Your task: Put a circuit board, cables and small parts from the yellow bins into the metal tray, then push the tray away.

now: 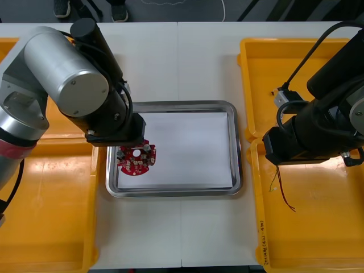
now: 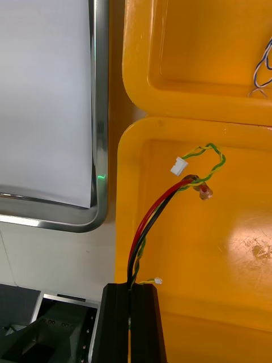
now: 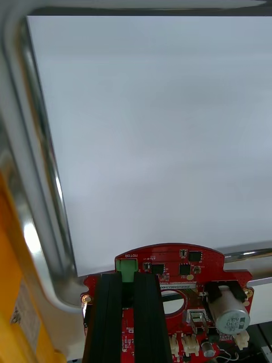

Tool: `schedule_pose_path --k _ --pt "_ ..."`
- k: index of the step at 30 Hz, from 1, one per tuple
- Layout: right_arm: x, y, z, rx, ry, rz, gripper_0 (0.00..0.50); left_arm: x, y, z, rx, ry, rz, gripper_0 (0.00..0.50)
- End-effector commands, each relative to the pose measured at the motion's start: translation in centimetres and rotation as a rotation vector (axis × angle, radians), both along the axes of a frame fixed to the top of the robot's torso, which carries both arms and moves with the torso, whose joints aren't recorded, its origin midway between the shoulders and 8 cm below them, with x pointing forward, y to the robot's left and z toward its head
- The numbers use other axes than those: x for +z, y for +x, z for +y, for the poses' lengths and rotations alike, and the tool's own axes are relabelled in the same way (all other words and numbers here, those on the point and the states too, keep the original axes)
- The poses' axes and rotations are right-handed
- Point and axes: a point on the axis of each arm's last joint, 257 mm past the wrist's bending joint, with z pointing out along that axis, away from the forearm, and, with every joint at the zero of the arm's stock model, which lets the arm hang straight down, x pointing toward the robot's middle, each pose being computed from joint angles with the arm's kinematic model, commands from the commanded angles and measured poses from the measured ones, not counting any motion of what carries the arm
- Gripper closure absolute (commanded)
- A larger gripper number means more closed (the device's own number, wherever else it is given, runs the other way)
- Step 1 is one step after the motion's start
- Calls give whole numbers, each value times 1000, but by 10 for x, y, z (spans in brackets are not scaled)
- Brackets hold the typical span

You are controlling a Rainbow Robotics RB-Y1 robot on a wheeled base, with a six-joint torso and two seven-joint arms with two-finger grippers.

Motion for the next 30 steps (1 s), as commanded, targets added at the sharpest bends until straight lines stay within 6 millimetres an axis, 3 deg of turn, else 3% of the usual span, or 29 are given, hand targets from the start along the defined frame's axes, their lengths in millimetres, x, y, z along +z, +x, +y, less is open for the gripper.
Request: schedule_pose_path --k 1,15,30 --pt "12 3 9 65 -15 -50 500 2 6 -23 -80 14 -60 500" --pt "12 4 8 67 -17 -53 500 -42 -2 -24 -62 40 -63 500" --pt "12 5 7 75 -24 -58 500 -66 -4 -10 -53 67 -77 500"
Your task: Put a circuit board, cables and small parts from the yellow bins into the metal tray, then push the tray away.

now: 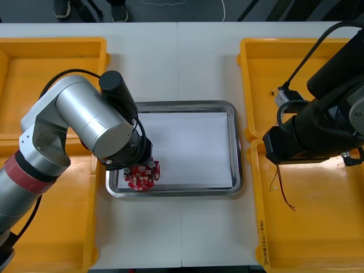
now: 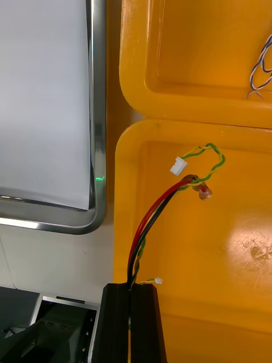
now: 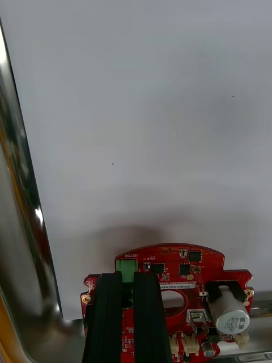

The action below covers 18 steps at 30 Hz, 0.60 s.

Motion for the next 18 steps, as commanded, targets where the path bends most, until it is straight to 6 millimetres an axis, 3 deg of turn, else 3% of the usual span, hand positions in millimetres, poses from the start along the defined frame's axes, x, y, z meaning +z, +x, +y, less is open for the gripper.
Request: schedule_pose_path --k 1,14,18 --pt "12 4 8 80 -22 -52 500 -4 -1 -11 -105 13 -26 500" --pt "12 3 9 86 -23 -52 500 -9 -1 -15 -101 21 -41 499" --pt "12 3 9 90 -22 -50 500 -9 -1 -15 -102 24 -42 456"
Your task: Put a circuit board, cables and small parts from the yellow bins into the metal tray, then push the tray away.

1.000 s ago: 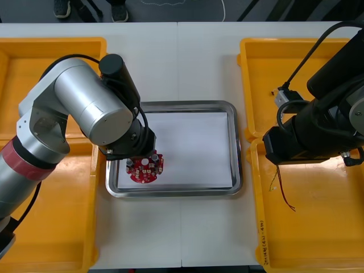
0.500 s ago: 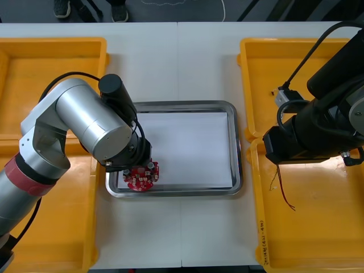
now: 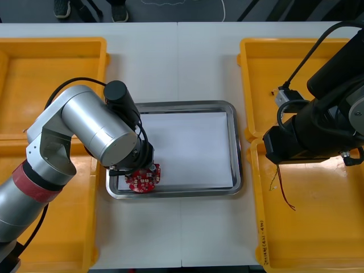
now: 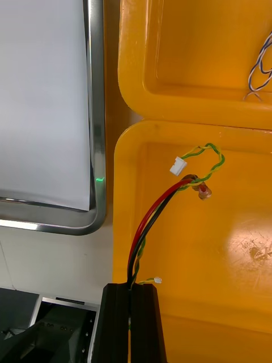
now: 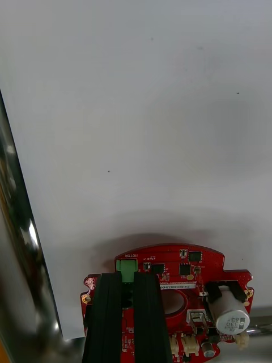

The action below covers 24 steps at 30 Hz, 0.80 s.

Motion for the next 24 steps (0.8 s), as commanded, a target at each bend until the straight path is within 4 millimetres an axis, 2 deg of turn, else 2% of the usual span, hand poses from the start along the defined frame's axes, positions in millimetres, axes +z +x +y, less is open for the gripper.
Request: schedule_pose_path --k 1,2,4,5,7,9,22,24 --pt "11 2 10 92 -20 -48 500 1 -1 -12 -89 5 -18 398" --pt "11 2 10 92 -20 -48 500 1 -1 -12 -87 4 -17 368" --pt "11 2 9 92 -21 -48 500 1 -1 -11 -88 8 -19 225" --pt "11 2 10 92 -20 -48 500 2 0 -11 -87 8 -22 180" --pt "11 2 10 92 -20 -48 500 2 1 -11 -85 9 -24 55" --pt "11 2 10 92 -20 -48 500 4 2 -10 -80 6 -27 9" --pt "12 1 11 128 -27 -49 500 57 -3 12 -39 19 -48 0" --pt "12 0 12 143 -27 -47 500 67 1 10 -42 5 -70 0"
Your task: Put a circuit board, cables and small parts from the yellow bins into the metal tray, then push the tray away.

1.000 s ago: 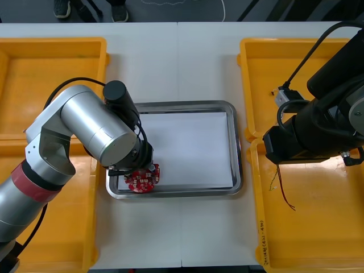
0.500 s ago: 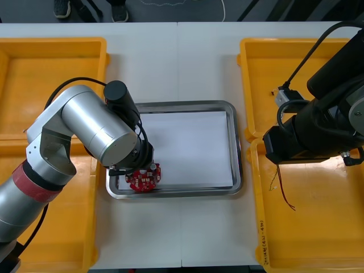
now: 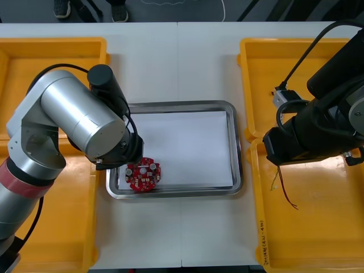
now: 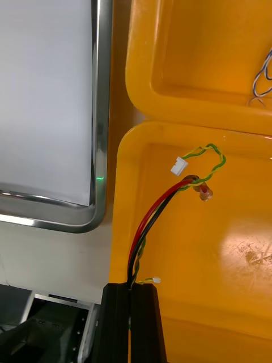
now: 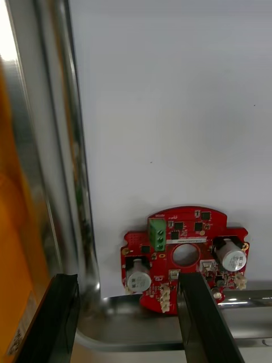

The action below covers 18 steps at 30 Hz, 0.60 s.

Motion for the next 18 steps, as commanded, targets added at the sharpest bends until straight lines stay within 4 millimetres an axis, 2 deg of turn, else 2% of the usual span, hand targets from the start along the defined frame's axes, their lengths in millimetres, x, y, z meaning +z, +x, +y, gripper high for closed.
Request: schedule_pose_path --k 1,8,11,18 --pt "14 0 14 94 -7 -42 500 41 9 -14 -90 -26 -80 0" --pt "15 3 21 222 -32 -56 500 71 14 -16 -87 -69 -162 0" --pt "20 6 30 282 -31 -72 500 83 15 -13 -85 -83 -188 0" --pt "23 11 57 432 -14 -76 500 105 11 7 -95 -93 -205 0"
